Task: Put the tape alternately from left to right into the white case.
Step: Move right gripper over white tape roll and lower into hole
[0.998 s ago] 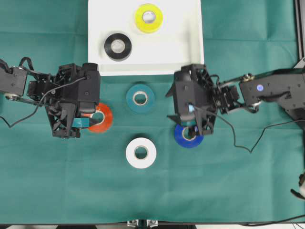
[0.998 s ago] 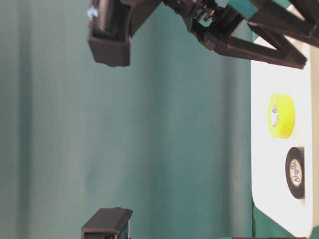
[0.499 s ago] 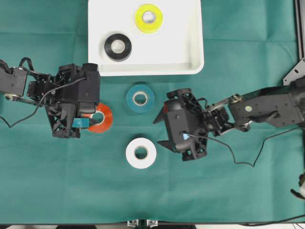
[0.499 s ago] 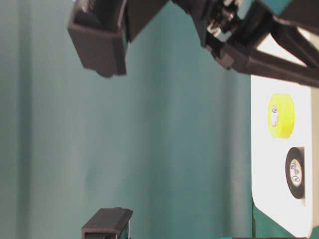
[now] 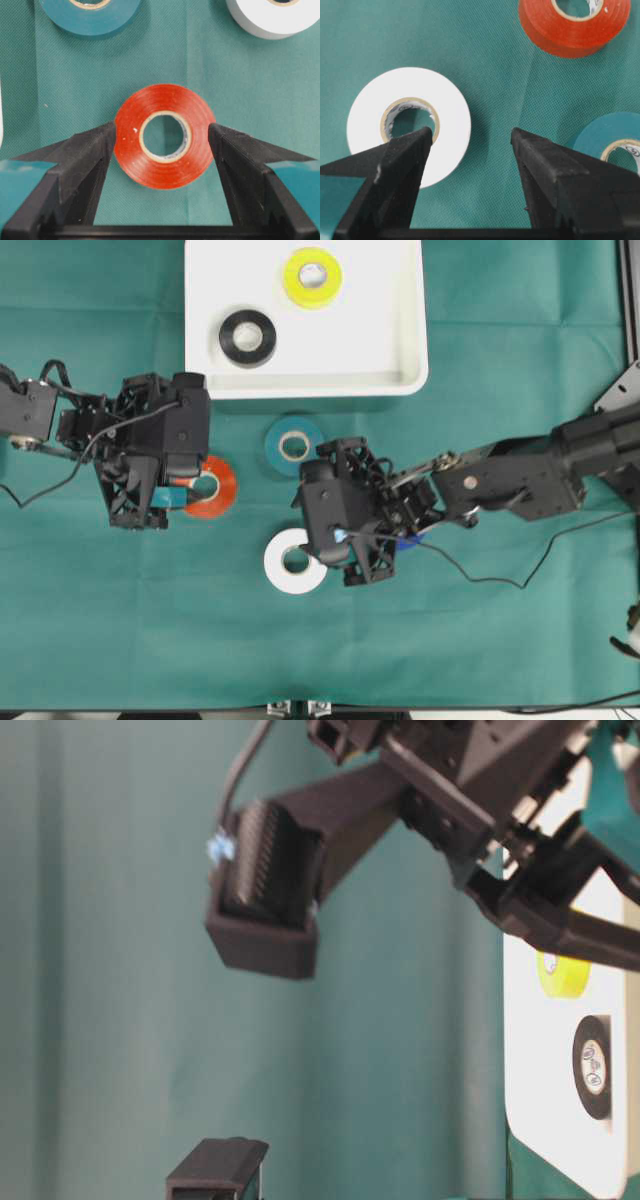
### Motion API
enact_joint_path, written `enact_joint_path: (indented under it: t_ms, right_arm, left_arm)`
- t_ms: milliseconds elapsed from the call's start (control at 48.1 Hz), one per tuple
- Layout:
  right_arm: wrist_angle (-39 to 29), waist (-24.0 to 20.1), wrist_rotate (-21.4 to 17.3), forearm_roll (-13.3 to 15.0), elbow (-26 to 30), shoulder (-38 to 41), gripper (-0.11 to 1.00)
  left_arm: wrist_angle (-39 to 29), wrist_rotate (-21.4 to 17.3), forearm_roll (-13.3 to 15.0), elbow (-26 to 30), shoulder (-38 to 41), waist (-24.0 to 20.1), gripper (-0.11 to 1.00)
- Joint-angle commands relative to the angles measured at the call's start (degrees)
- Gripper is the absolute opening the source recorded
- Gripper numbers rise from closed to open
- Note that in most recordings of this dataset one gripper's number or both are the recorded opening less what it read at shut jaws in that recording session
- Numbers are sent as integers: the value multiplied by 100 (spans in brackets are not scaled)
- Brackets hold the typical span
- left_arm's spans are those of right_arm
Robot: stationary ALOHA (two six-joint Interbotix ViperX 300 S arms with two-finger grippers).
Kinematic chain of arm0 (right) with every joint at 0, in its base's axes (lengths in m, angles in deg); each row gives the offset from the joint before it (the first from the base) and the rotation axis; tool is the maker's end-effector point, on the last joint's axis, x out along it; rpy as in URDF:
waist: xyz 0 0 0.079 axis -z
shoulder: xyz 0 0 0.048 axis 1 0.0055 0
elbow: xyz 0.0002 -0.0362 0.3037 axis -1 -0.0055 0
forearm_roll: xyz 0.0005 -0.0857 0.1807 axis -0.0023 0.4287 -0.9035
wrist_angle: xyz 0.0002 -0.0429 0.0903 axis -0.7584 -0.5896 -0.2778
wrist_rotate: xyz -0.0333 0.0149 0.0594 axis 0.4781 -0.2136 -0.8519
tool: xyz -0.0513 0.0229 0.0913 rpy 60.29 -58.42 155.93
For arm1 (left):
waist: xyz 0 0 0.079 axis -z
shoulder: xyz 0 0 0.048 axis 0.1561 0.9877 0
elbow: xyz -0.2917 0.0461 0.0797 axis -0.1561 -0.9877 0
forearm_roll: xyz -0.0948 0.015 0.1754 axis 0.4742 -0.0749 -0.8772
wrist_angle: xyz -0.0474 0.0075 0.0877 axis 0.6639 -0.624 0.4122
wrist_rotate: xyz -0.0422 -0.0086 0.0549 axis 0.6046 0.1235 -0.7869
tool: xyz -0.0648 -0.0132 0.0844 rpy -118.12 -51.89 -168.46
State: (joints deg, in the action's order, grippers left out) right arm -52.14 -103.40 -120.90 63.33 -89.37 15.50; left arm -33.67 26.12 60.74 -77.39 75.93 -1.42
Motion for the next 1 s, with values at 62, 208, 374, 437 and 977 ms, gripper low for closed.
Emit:
enact_joint_path:
  t_ms: [62,208,374,437,977]
  right_arm:
    - [-158,-62,-35,-9,290,62,70]
    - [-255,-123,-44,-18,404,211,70]
    - [-413,-123,-79,-18,483,360,70]
    - [-527,-123,-114,-18,536,413,70]
    - [-896,-123,-211,-44,817,712,70]
  left_arm:
    - [-53,0,0,62,-88,18,95]
    - [-70,0,0,70,-88,18,95]
    - [-70,0,0,79,-79,18,95]
    - [-70,0,9,79,-79,18,95]
    - [-79,0,9,53,-70,18,95]
